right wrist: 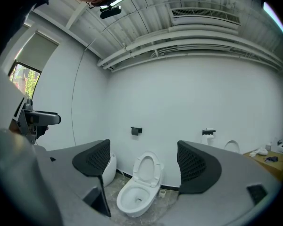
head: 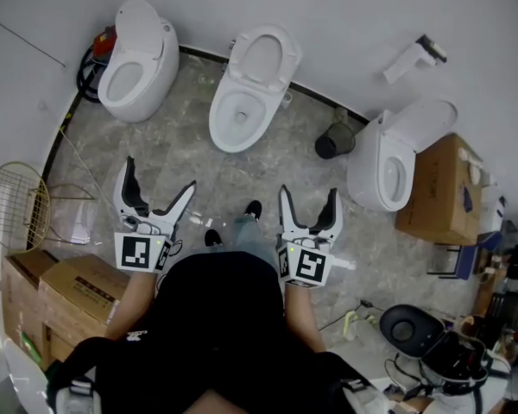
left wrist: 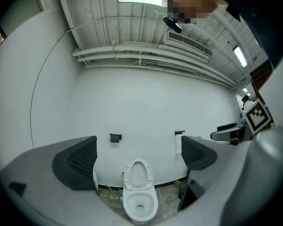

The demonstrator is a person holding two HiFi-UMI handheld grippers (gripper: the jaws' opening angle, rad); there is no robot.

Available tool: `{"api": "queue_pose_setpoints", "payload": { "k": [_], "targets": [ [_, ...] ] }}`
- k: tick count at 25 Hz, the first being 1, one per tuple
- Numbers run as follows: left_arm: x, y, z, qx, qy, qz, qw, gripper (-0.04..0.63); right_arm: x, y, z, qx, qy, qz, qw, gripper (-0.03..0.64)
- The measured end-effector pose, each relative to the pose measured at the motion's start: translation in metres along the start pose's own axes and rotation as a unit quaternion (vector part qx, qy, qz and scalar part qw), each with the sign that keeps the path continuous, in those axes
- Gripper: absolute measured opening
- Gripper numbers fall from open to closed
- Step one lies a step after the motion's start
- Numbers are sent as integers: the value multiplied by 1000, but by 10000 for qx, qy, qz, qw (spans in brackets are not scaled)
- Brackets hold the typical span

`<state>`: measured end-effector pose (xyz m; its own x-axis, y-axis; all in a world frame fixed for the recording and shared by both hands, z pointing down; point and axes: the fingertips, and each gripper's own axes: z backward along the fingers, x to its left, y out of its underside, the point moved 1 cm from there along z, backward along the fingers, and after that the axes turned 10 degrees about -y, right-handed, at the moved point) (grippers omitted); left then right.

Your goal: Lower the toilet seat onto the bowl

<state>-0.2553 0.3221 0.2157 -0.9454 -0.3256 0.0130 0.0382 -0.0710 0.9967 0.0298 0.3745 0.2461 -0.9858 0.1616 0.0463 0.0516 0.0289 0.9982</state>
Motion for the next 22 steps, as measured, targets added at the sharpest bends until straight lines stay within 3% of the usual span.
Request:
{"api": "queue_pose_setpoints", "payload": {
  "k": [8, 22],
  "targets": [
    [-2, 14, -26, 16, 122, 7, 9999, 538, -12, 8, -27, -55, 12, -33, 10000, 433],
    [-17, 21, -156, 121, 177, 11, 9998, 537, -81, 5, -140, -56, -57, -108, 9999, 432]
  ]
}}
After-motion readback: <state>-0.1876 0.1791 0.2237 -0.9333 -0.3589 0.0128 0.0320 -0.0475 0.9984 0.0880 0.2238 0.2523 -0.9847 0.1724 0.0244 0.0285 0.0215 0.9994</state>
